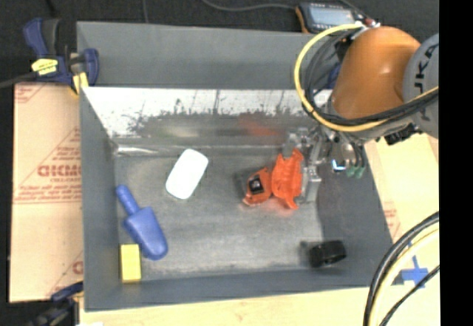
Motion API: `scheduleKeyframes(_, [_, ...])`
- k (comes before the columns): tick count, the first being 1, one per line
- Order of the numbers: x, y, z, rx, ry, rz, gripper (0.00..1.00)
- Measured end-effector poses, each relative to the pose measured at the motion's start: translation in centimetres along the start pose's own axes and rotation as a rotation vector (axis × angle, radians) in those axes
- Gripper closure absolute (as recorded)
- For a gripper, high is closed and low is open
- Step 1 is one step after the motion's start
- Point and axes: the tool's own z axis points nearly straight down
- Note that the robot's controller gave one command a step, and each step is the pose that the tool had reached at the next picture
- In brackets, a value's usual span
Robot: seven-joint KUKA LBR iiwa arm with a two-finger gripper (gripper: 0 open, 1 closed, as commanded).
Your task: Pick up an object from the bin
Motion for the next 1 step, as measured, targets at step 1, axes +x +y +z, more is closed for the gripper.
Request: scheduleKeyframes(1, [-0.15,0.02,-0.48,0.001,-0.008,-0.002,0.0])
